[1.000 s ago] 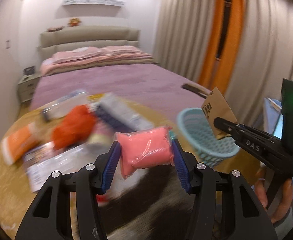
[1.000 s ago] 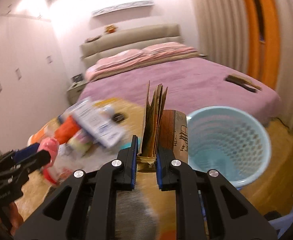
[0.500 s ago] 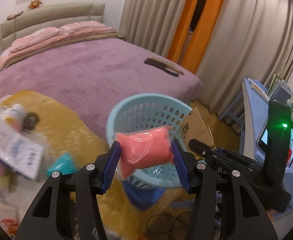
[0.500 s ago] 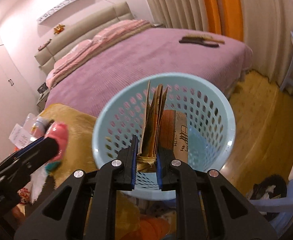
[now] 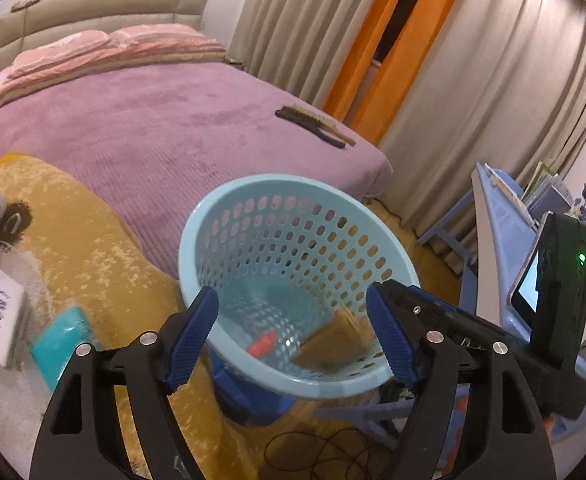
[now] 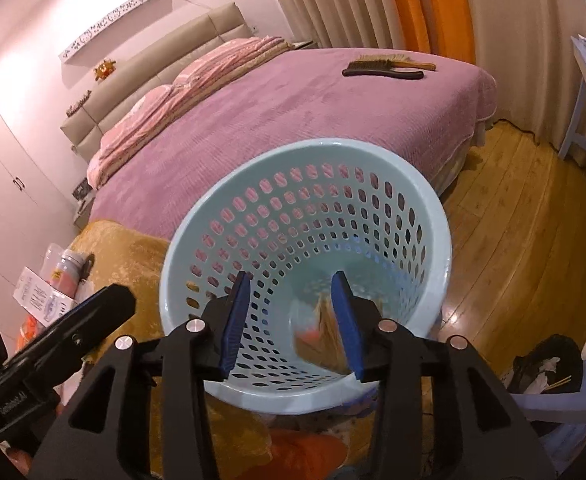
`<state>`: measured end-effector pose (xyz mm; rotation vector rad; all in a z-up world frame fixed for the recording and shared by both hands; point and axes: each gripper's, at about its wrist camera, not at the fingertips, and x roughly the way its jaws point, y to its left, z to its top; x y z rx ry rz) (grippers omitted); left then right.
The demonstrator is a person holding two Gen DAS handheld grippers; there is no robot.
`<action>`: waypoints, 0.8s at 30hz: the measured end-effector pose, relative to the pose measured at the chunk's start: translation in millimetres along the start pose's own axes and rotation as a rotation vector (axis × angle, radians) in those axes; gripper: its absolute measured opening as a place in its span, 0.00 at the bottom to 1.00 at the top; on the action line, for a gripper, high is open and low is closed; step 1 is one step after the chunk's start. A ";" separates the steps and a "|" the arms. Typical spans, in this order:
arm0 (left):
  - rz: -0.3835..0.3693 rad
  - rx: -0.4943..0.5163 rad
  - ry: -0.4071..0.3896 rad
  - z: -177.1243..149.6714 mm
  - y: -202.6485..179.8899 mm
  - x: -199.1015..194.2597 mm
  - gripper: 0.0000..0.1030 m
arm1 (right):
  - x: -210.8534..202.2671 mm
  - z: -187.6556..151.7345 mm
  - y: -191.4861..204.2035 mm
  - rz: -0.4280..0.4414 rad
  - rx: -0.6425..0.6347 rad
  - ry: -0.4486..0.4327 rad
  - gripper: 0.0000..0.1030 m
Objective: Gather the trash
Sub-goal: 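Grasp the white milk carton with the right tool while the left tool grasps the red-white paper cup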
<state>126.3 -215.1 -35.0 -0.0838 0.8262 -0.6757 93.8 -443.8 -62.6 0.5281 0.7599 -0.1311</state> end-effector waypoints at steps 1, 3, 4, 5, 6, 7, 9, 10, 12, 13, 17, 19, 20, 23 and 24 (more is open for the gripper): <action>0.002 0.003 -0.010 0.4 -1.9 -3.6 0.72 | -1.6 0.5 -0.9 0.003 0.000 -0.006 0.38; 0.004 0.013 -0.036 -1.5 -3.5 -16.0 0.72 | -8.2 -0.6 2.7 0.006 -0.012 -0.018 0.38; 0.006 0.019 -0.049 -1.2 -5.1 -21.5 0.72 | -11.8 -1.7 6.4 0.011 -0.023 -0.025 0.38; 0.012 0.025 -0.060 0.1 -8.2 -26.1 0.72 | -15.0 -2.2 9.3 0.015 -0.031 -0.030 0.38; 0.022 0.035 -0.078 -1.9 -9.2 -35.1 0.72 | -19.5 -3.9 14.5 0.020 -0.044 -0.040 0.38; 0.027 0.039 -0.091 -1.3 -11.1 -42.0 0.72 | -24.0 -5.9 20.6 0.023 -0.059 -0.051 0.38; 0.033 0.045 -0.117 -1.5 -10.5 -57.3 0.72 | -32.1 -9.1 32.8 0.038 -0.088 -0.066 0.38; 0.040 0.046 -0.130 -2.5 -9.3 -64.8 0.72 | -36.0 -10.3 38.4 0.048 -0.099 -0.073 0.38; 0.056 0.054 -0.166 -5.2 -8.3 -85.4 0.72 | -46.4 -14.1 55.0 0.077 -0.136 -0.093 0.38; 0.065 0.057 -0.180 -7.1 -7.4 -94.2 0.72 | -51.4 -16.6 64.2 0.091 -0.157 -0.104 0.38; 0.115 0.053 -0.241 -19.4 5.0 -134.1 0.73 | -66.2 -27.7 99.1 0.139 -0.241 -0.142 0.38; 0.151 0.045 -0.267 -28.7 14.9 -153.8 0.75 | -70.7 -33.9 114.5 0.160 -0.281 -0.154 0.38; 0.169 0.038 -0.276 -32.8 20.6 -163.0 0.76 | -72.7 -39.3 125.4 0.174 -0.310 -0.161 0.38; 0.271 0.009 -0.299 -47.2 42.8 -189.0 0.80 | -72.5 -51.6 153.2 0.211 -0.375 -0.162 0.39; 0.304 -0.001 -0.299 -50.5 48.9 -195.1 0.80 | -70.7 -54.2 160.9 0.218 -0.392 -0.160 0.42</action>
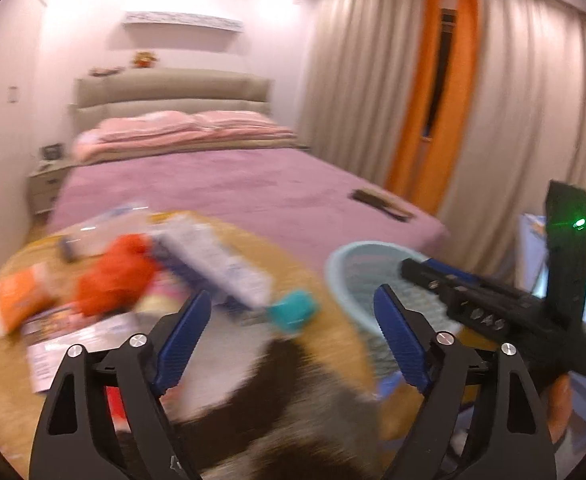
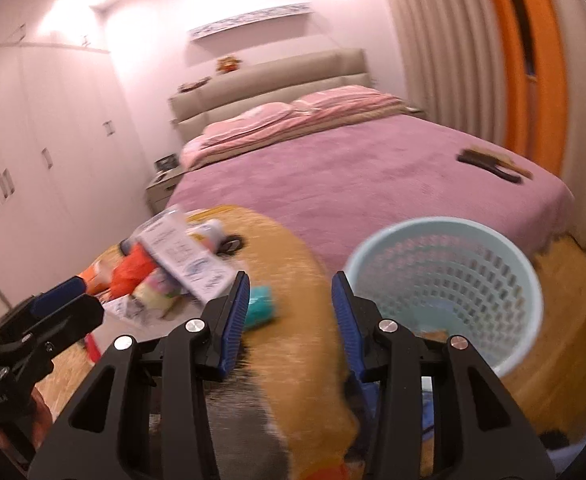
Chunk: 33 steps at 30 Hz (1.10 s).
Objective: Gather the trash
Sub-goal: 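Grasp the white milk carton with the right tool while the left tool grasps the red-white paper cup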
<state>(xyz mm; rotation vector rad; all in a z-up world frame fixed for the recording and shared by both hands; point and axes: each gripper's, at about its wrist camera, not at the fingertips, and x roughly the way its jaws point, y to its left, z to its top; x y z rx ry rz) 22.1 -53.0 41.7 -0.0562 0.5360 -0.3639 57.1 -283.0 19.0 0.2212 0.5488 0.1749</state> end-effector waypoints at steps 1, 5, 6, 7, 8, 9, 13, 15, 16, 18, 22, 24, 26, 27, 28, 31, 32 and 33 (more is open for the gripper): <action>0.028 -0.005 0.003 -2.7 8.0 -4.0 0.80 | 4.8 -0.4 9.7 0.009 -0.022 0.003 0.43; 0.126 -0.061 0.035 -16.5 47.3 -16.1 0.82 | 21.9 -1.5 38.0 0.043 -0.096 0.004 0.48; 0.147 -0.084 0.047 -21.2 58.2 -16.6 0.82 | 27.6 -0.4 43.6 0.052 -0.109 0.005 0.52; 0.158 -0.100 0.057 -24.7 66.8 -16.8 0.82 | 35.4 0.9 48.8 0.062 -0.119 0.007 0.54; 0.168 -0.114 0.066 -30.2 74.9 -16.8 0.82 | 40.3 0.7 51.8 0.067 -0.124 0.010 0.56; 0.178 -0.132 0.081 -33.8 83.4 -13.8 0.82 | 48.0 2.0 54.6 0.078 -0.129 0.018 0.58; 0.174 -0.172 0.135 -45.0 101.6 0.7 0.82 | 81.1 9.2 66.0 0.118 -0.155 0.066 0.71; 0.169 -0.190 0.157 -50.8 108.4 7.9 0.82 | 94.0 12.0 73.0 0.131 -0.170 0.081 0.81; 0.168 -0.198 0.167 -53.3 111.1 11.4 0.82 | 100.9 13.8 76.4 0.143 -0.182 0.092 0.82; 0.161 -0.212 0.181 -57.2 115.2 18.1 0.82 | 115.8 17.3 83.0 0.160 -0.214 0.119 0.85; 0.147 -0.209 0.201 -61.9 113.3 26.0 0.82 | 143.0 20.9 93.4 0.177 -0.280 0.174 0.85; 0.143 -0.204 0.208 -62.3 111.5 28.5 0.82 | 153.8 22.4 94.4 0.197 -0.293 0.198 0.85; 0.138 -0.204 0.213 -63.0 110.9 29.8 0.81 | 163.9 22.6 94.8 0.222 -0.296 0.223 0.85; 0.133 -0.208 0.218 -63.6 111.3 30.9 0.81 | 169.1 22.4 94.8 0.232 -0.296 0.237 0.85; 0.132 -0.211 0.223 -64.2 111.2 32.2 0.80 | 174.1 22.3 94.5 0.239 -0.297 0.251 0.85; 0.129 -0.218 0.238 -66.6 110.9 35.6 0.71 | 184.0 20.4 96.1 0.262 -0.294 0.280 0.85; 0.129 -0.218 0.242 -65.9 110.8 37.1 0.65 | 183.6 19.8 96.0 0.268 -0.292 0.281 0.85; 0.130 -0.216 0.247 -65.3 111.1 38.4 0.62 | 183.7 19.4 96.0 0.276 -0.291 0.283 0.85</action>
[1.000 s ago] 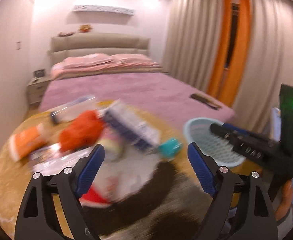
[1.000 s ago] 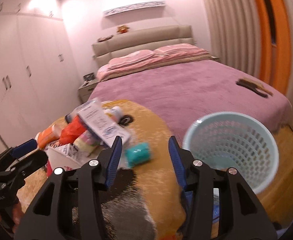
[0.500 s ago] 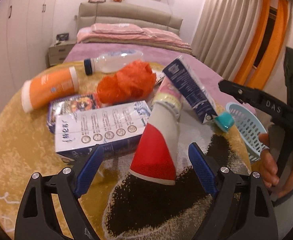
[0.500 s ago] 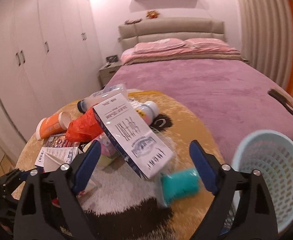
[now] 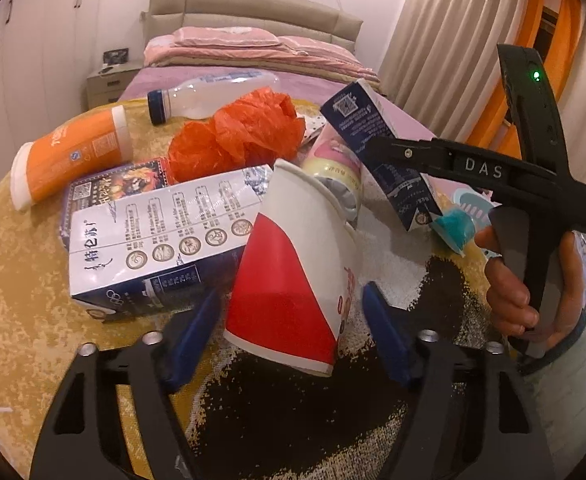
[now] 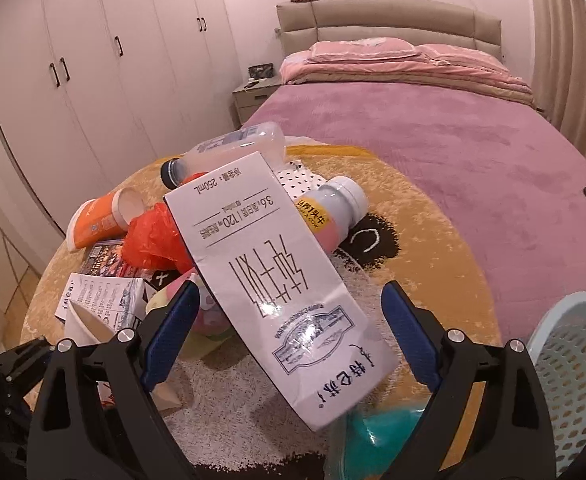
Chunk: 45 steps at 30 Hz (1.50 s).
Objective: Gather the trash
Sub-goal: 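Grasp the white milk carton with the right tool while the left tool grasps the red-white paper cup, then carry the carton and cup over the wastebasket and open both tools to drop them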
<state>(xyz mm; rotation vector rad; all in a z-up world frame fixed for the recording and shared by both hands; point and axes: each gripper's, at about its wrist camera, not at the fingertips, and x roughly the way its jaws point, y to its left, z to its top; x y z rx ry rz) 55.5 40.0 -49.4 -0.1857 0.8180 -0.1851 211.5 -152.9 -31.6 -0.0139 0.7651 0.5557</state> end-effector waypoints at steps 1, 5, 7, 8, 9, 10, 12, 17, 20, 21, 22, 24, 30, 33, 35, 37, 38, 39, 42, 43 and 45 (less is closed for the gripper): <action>-0.001 0.004 0.000 0.7 -0.3 0.4 0.58 | 0.3 0.3 0.5 0.005 -0.001 0.002 0.84; 0.005 0.009 -0.015 -1.0 -3.2 -3.5 0.56 | 0.7 -2.2 3.6 0.003 -0.018 0.013 0.64; -0.008 0.006 -0.033 -1.5 -4.0 -8.5 0.55 | -2.6 -4.1 5.9 0.023 -0.018 0.011 0.57; -0.013 0.005 -0.039 -1.4 -4.7 -10.1 0.54 | -4.8 -5.1 7.1 0.033 -0.017 0.013 0.56; -0.016 0.007 -0.045 -1.7 -5.4 -13.2 0.54 | -6.3 -5.7 8.6 0.036 -0.017 0.012 0.54; -0.017 0.008 -0.049 -1.7 -6.5 -15.6 0.54 | -8.2 -6.8 11.6 0.032 -0.017 0.010 0.53; -0.023 0.012 -0.060 -1.4 -8.1 -20.1 0.53 | -10.6 -8.4 16.2 0.043 -0.014 0.011 0.51; -0.035 0.011 -0.084 -1.9 -6.5 -31.5 0.53 | -22.4 -13.2 24.0 0.060 0.020 -0.007 0.49; -0.043 0.017 -0.104 1.8 -3.7 -38.1 0.53 | -39.3 -14.0 25.0 0.064 0.041 -0.044 0.48; -0.049 0.020 -0.111 3.1 -5.1 -41.0 0.53 | -47.3 -13.8 25.0 0.064 0.046 -0.061 0.48; -0.055 0.024 -0.118 4.7 -7.3 -43.6 0.53 | -56.1 -13.3 24.0 0.064 0.054 -0.081 0.48; -0.069 0.034 -0.131 8.9 -12.1 -47.2 0.53 | -72.5 -12.2 20.1 0.060 0.073 -0.114 0.48; -0.133 0.082 -0.165 29.3 -41.7 -49.9 0.53 | -132.4 -16.4 -7.1 -0.028 0.126 -0.219 0.48; -0.166 0.121 -0.176 39.2 -64.9 -46.2 0.53 | -160.1 -24.3 -28.6 -0.104 0.165 -0.254 0.48; -0.186 0.151 -0.179 43.8 -83.7 -42.4 0.53 | -178.9 -32.2 -49.7 -0.180 0.206 -0.275 0.48; -0.222 0.178 -0.171 51.0 -105.6 -35.1 0.53 | -195.3 -42.5 -71.0 -0.247 0.256 -0.298 0.48; -0.245 0.180 -0.160 53.3 -112.8 -31.4 0.53 | -201.7 -47.1 -80.3 -0.272 0.279 -0.307 0.48; -0.301 0.176 -0.133 58.5 -125.6 -24.5 0.53 | -207.9 -52.4 -88.7 -0.295 0.300 -0.316 0.48; -0.365 0.191 -0.092 66.2 -155.6 -7.1 0.53 | -220.5 -67.8 -115.7 -0.403 0.365 -0.311 0.48; -0.376 0.204 -0.082 68.7 -168.5 0.7 0.53 | -221.7 -73.8 -127.1 -0.440 0.394 -0.294 0.48; -0.400 0.215 -0.056 72.0 -187.1 14.5 0.53 | -220.9 -82.3 -146.1 -0.469 0.447 -0.263 0.48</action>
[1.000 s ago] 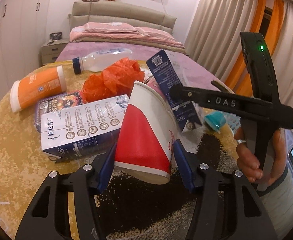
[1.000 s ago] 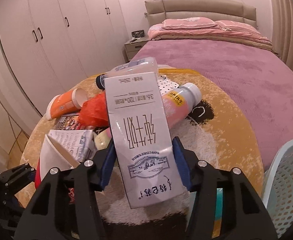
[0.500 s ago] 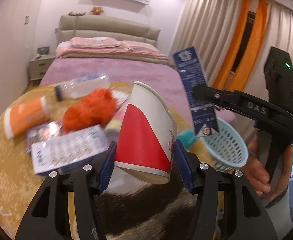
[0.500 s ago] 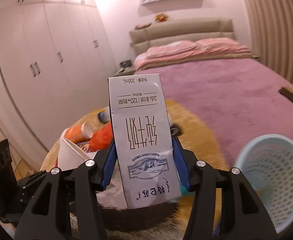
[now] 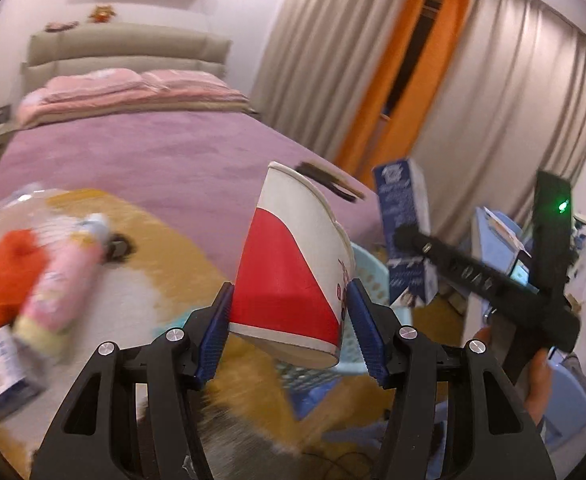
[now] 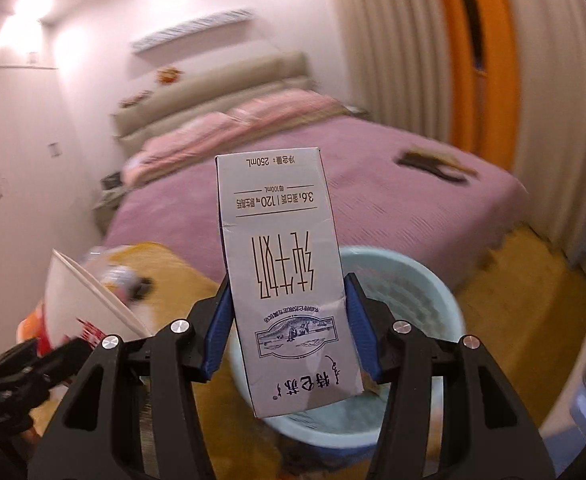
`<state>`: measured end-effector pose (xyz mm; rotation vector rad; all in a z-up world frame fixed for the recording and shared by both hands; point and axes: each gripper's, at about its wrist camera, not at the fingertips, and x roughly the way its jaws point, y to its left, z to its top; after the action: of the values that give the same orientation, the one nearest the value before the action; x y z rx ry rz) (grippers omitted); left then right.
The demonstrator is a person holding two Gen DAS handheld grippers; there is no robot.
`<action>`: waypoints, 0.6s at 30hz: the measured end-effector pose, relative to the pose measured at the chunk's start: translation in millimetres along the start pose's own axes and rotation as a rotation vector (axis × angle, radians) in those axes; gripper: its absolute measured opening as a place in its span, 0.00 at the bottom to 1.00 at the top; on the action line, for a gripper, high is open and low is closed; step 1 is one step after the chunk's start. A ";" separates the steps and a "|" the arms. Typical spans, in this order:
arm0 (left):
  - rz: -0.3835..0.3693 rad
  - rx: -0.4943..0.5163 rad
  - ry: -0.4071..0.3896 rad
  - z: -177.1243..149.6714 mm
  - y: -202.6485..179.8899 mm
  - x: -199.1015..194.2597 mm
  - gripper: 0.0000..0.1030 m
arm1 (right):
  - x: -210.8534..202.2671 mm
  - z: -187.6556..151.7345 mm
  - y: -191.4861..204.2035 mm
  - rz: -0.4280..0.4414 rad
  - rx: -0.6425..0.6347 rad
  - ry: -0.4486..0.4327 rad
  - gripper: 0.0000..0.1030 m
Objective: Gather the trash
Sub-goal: 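Carry the carton and cup over the wastebasket and open both tools to drop them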
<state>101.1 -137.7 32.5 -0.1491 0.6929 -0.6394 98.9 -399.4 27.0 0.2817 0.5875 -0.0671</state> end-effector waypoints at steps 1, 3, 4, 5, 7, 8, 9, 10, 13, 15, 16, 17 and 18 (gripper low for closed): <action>-0.012 0.000 0.014 1.7 -4.0 10.5 0.53 | 6.6 -1.7 -12.6 -0.017 0.031 0.023 0.48; -0.014 0.015 0.041 4.7 -13.9 33.7 0.53 | 18.3 -5.0 -29.1 -0.040 0.073 0.056 0.48; -0.011 0.021 0.054 4.2 -18.9 44.0 0.53 | 25.0 -7.2 -37.5 -0.057 0.094 0.073 0.48; -0.018 0.022 0.075 4.3 -22.5 56.9 0.54 | 29.9 -9.1 -41.6 -0.067 0.105 0.086 0.49; -0.037 -0.003 0.126 3.9 -24.9 79.8 0.54 | 40.3 -11.8 -54.6 -0.084 0.126 0.119 0.49; -0.047 -0.015 0.146 3.0 -25.0 86.4 0.54 | 45.5 -14.3 -59.9 -0.094 0.141 0.137 0.49; -0.058 -0.026 0.176 1.9 -24.9 97.3 0.54 | 49.6 -16.9 -64.9 -0.097 0.154 0.151 0.49; -0.051 -0.033 0.194 0.7 -24.6 106.0 0.54 | 53.1 -19.7 -70.0 -0.099 0.167 0.164 0.49; -0.034 -0.018 0.225 -2.6 -26.8 122.7 0.54 | 62.1 -24.3 -81.1 -0.121 0.196 0.185 0.49; -0.020 -0.006 0.239 -4.6 -28.9 129.8 0.54 | 64.1 -27.1 -86.7 -0.126 0.207 0.194 0.49; -0.013 -0.001 0.244 -5.7 -29.7 132.4 0.54 | 66.0 -28.2 -88.9 -0.126 0.211 0.201 0.49; -0.009 0.003 0.246 -8.1 -31.4 133.3 0.54 | 67.8 -29.1 -89.3 -0.131 0.210 0.204 0.49; -0.005 0.007 0.250 -9.3 -31.2 135.5 0.54 | 69.5 -28.9 -89.7 -0.137 0.208 0.207 0.49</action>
<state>159.3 -242.6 -38.6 -0.0651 0.9312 -0.6715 128.4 -476.1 -56.3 0.4540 0.8073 -0.2340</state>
